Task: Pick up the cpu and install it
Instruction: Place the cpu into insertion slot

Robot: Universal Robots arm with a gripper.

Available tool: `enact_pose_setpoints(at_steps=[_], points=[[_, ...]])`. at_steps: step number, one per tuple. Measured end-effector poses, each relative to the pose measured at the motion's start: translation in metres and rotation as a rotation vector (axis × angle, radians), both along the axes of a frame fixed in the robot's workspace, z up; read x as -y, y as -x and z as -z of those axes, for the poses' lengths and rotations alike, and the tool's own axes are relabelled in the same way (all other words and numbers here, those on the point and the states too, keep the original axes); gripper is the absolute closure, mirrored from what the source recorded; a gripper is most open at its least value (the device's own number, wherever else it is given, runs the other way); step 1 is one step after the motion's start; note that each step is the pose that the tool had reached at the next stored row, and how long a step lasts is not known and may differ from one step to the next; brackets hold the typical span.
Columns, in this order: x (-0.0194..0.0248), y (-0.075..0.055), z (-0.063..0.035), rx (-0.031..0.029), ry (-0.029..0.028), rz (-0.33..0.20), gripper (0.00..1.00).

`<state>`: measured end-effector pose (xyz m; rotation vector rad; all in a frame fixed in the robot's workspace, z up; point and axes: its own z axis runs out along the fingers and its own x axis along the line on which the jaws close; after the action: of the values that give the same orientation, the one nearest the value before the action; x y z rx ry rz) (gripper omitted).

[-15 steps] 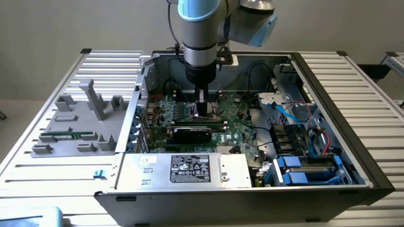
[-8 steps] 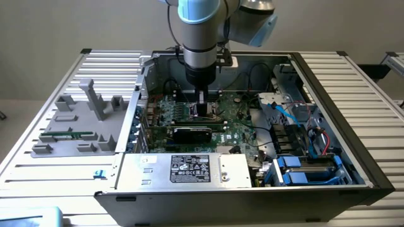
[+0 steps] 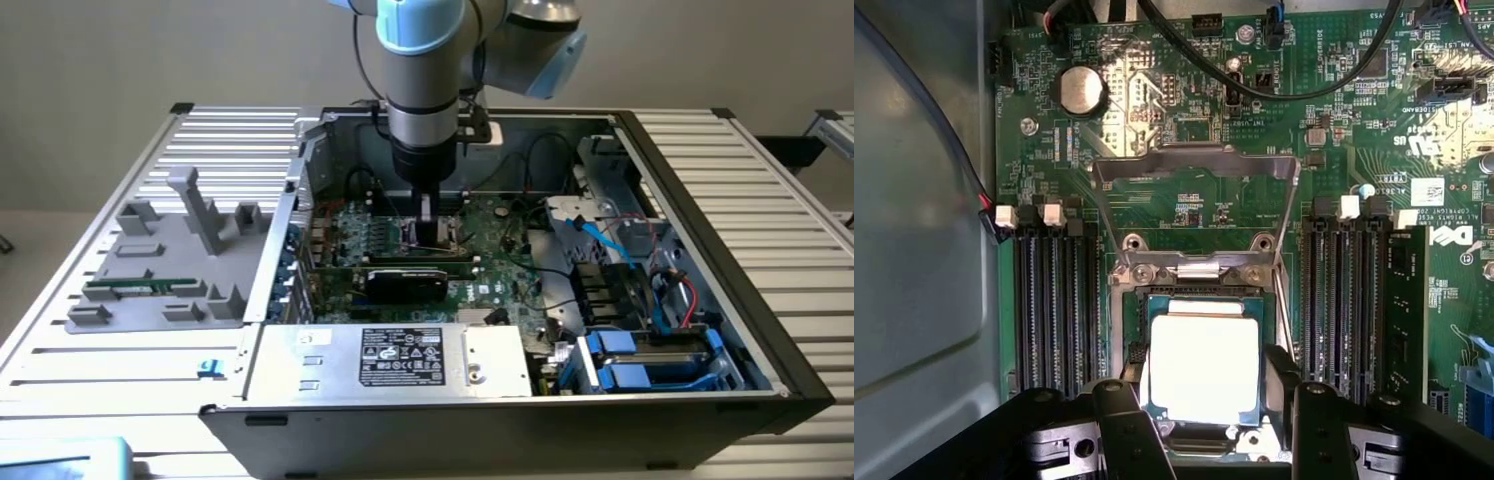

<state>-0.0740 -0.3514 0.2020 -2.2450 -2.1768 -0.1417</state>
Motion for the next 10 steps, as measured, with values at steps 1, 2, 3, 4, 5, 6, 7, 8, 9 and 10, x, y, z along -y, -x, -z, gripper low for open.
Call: enact_pose_setpoints(at_steps=[1,2,3,4,5,6,7,8,9,10], points=[[0.0,0.0,0.0004,0.0,-0.0003,0.0,0.45],[0.0,0.0,0.0008,-0.0001,-0.0008,0.0,0.45],[0.0,0.0,0.0012,0.0,-0.0014,0.0,0.45],[0.0,0.0,0.0015,0.0,-0.002,0.0,0.45],[0.0,0.0,0.0018,0.0,-0.0026,0.0,0.45],[0.0,0.0,0.002,0.0,-0.003,0.0,0.45],[0.0,0.0,0.0023,0.0001,-0.0033,0.0,0.45],[0.0,0.0,0.0025,-0.0001,-0.0032,0.0,0.45],[0.0,0.0,0.0025,-0.0001,-0.0032,0.0,0.45],[0.0,0.0,0.0025,-0.0001,-0.0032,0.0,0.45]])
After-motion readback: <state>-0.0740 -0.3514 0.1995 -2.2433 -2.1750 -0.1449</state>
